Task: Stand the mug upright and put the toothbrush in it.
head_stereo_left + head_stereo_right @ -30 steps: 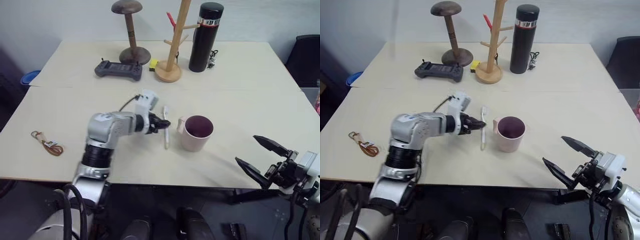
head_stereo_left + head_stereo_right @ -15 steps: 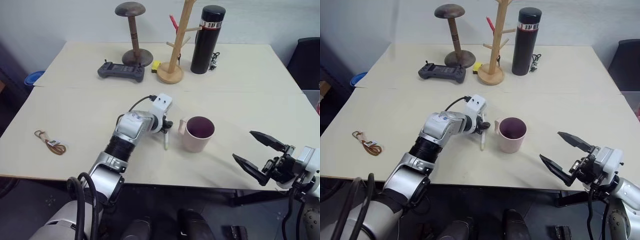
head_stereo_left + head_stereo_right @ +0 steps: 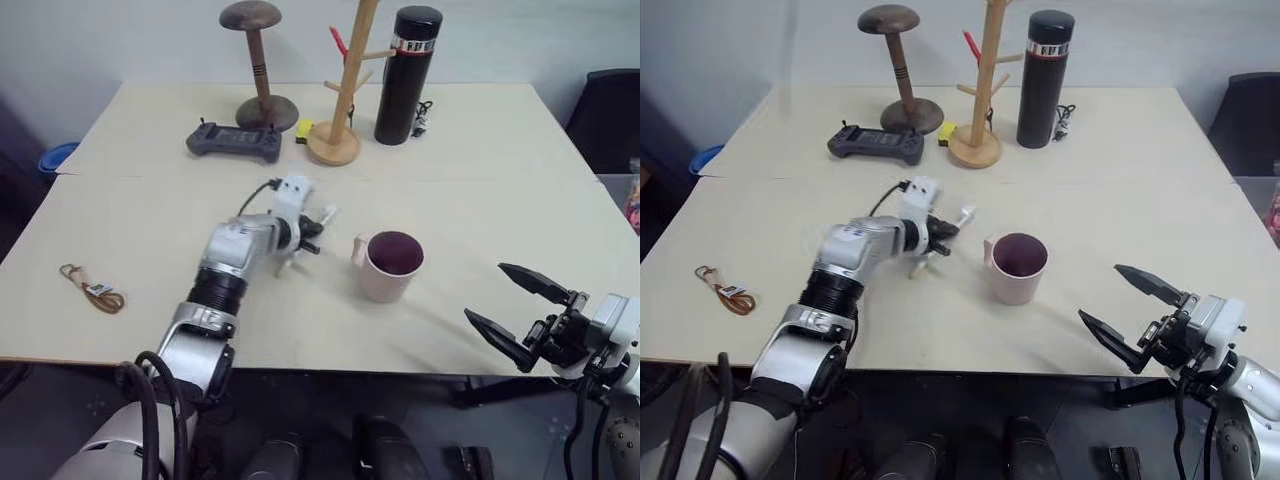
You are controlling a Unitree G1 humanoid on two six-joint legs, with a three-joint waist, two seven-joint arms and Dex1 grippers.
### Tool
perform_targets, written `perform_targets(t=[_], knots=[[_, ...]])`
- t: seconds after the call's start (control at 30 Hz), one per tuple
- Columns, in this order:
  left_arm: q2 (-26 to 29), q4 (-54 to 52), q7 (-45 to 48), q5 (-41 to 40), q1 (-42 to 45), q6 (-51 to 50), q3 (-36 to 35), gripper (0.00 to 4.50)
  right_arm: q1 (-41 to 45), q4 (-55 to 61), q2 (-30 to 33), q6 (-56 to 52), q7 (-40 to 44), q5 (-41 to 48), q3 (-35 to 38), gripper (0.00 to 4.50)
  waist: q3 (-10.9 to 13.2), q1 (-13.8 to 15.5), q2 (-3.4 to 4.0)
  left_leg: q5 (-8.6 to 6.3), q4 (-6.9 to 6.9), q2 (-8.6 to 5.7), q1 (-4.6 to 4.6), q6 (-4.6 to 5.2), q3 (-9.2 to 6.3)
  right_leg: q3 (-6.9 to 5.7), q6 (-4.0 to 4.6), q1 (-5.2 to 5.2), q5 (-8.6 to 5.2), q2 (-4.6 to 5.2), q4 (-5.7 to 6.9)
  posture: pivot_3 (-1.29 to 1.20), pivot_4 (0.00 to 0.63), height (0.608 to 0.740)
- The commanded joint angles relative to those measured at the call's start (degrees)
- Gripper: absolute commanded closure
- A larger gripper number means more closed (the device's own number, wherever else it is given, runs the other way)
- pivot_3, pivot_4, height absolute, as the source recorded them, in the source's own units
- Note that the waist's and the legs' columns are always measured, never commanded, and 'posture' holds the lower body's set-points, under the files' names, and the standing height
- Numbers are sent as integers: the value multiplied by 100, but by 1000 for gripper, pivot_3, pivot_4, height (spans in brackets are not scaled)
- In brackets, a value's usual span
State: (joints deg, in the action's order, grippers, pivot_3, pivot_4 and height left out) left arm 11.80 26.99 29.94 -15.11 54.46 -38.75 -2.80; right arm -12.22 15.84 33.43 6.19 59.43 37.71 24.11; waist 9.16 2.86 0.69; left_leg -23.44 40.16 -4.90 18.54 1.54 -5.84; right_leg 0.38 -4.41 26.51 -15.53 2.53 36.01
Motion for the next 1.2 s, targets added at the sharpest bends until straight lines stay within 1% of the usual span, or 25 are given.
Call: perform_targets(t=[0.03, 0.07, 0.13, 0.23, 0.33, 0.4, 0.43, 0.47, 0.57, 0.63, 0.67, 0.7, 0.8, 0.83, 0.9, 0.97, 1.0, 1.03, 1.07, 1.17, 1.2], knots=[[-143, -952, 1403, -1513, 54, 684, -922, 4197, -114, 438, -123, -20, -265, 237, 256, 0, 0, -14, 0, 0, 4, 5, 17, -1, -1, -5, 0, 12, 0, 0, -1, 0, 150, 740], [-209, -1089, 1754, -1815, 58, 644, -965, 4197, -156, 510, -148, -37, -324, 252, 265, 0, 0, -16, 0, 0, 7, 5, 18, -1, -2, -8, 0, 12, 0, 0, -3, 0, 150, 740], [-400, -1224, 2221, -2070, 90, 805, -854, 4197, -229, 654, -233, -3, -444, 234, 268, 0, -1, 14, 2, 0, 8, 1, 18, -1, -2, -7, 0, 10, 0, 2, -4, 0, 150, 740], [-891, -1190, 2463, -2434, 223, 1014, -865, 4197, -340, 853, -357, 36, -668, 143, 241, 0, 0, 47, 1, 0, 21, -3, 17, 0, -12, -13, 0, -5, 0, 5, -6, 0, 150, 740], [-1459, -845, 2641, -2223, 221, 1735, -631, 4197, -449, 1022, -452, 53, -803, 39, 158, 0, 0, 37, 0, -2, 31, -11, 20, 5, -13, -11, -5, -5, 3, 8, -5, 0, 150, 740], [-1743, -396, 2754, -1929, 157, 2475, -500, 4197, -456, 1092, -499, 79, -902, -6, 142, 0, 0, 19, 0, -2, 27, -8, 18, 5, -9, -8, -4, -4, 3, 5, -4, 0, 150, 740], [-1826, -206, 2802, -1834, 140, 2774, -474, 4197, -451, 1108, -518, 91, -939, -19, 143, 0, 0, 11, 0, -2, 25, -7, 17, 5, -7, -7, -4, -4, 3, 4, -4, 0, 150, 740], [-1901, 1, 2901, -1618, 77, 3296, -377, 4197, -454, 1134, -533, 111, -974, -53, 144, 0, 0, -11, -1, -2, 24, -6, 14, 5, -4, -5, -4, -4, 3, 2, -4, 0, 150, 740], [-2157, 450, 3029, -1492, -120, 3891, -298, 4197, -496, 1170, -574, 166, -1048, -137, 137, 0, 0, -45, -1, -2, 0, 1, -1, 4, 12, 8, -4, -4, 2, -5, -3, 0, 150, 740], [-2257, 742, 3042, -1392, -191, 4299, -278, 3488, -513, 1191, -601, 183, -1099, -160, 132, 0, 1, -51, -1, -2, -2, 4, -2, 4, 12, 8, -4, -4, 2, -7, -3, 0, 150, 740], [-2260, 831, 3069, -1355, -221, 4408, -255, 3319, -521, 1205, -606, 194, -1108, -175, 122, 0, 1, -45, -1, -2, -1, 4, 0, 4, 12, 8, -4, -3, 2, -7, -4, 0, 150, 740], [-2249, 904, 3109, -1312, -246, 4544, -233, 3055, -513, 1211, -606, 190, -1121, -179, 117, 0, 1, -39, -1, -2, 1, 4, 0, 4, 12, 8, -4, -3, 2, -7, -4, 0, 150, 740], [-2152, 780, 3209, -1354, -371, 4506, -185, 2199, -482, 1185, -593, 190, -1128, -197, 103, 0, 1, -21, -1, -2, 2, 2, 1, 5, 12, 8, -4, -4, 2, -6, -5, 0, 150, 740], [-2117, 717, 3235, -1364, -409, 4474, -162, 1832, -477, 1171, -590, 195, -1123, -203, 99, 0, 1, -13, -1, -2, 2, 2, 0, 5, 11, 9, -4, -4, 2, -6, -5, 0, 150, 740], [-2036, 505, 3196, -1351, -517, 4499, -138, 1317, -458, 1103, -587, 209, -1100, -207, 96, 0, 1, -7, -1, -2, 2, 2, 0, 6, 11, 9, -4, -5, 2, -5, -5, 0, 150, 740], [-1714, 46, 3077, -1212, -738, 4364, -54, 777, -409, 910, -523, 218, -976, -211, 92, 0, 1, -8, -1, -2, 2, 1, 1, 7, 11, 10, -4, -5, 2, -5, -5, 0, 150, 740], [-1526, -171, 2985, -1150, -842, 4242, -33, 584, -373, 817, -487, 199, -913, -192, 86, 0, 1, -9, -1, -2, 2, 1, 0, 8, 11, 11, -4, -5, 2, -5, -5, 0, 150, 740], [-1244, -407, 2916, -994, -986, 4161, 18, 227, -330, 709, -420, 141, -821, -177, 60, 0, 0, -10, -1, -2, 2, 2, 0, 8, 11, 10, -4, -5, 2, -5, -5, 0, 150, 740], [-977, -637, 2913, -883, -1141, 4104, 49, 5, -290, 609, -357, 103, -723, -171, 31, 0, 0, -41, 0, -2, 2, 3, 0, 7, 11, 11, -4, -4, 2, -5, -4, 0, 150, 740], [-54, -1350, 2978, -677, -1723, 3919, 37, 5, -88, 229, -157, 29, -307, -78, -91, 0, -2, -136, 3, -2, -9, 10, -9, 6, 13, 13, -1, -4, 1, -12, -2, 0, 150, 740], [410, -1630, 3008, -535, -2033, 3885, -34, 5, 42, 9, -56, 27, -101, -91, -158, 0, -2, -158, 3, -2, -10, 12, -11, 6, 13, 13, 1, -5, 0, -12, -2, 0, 150, 740]])
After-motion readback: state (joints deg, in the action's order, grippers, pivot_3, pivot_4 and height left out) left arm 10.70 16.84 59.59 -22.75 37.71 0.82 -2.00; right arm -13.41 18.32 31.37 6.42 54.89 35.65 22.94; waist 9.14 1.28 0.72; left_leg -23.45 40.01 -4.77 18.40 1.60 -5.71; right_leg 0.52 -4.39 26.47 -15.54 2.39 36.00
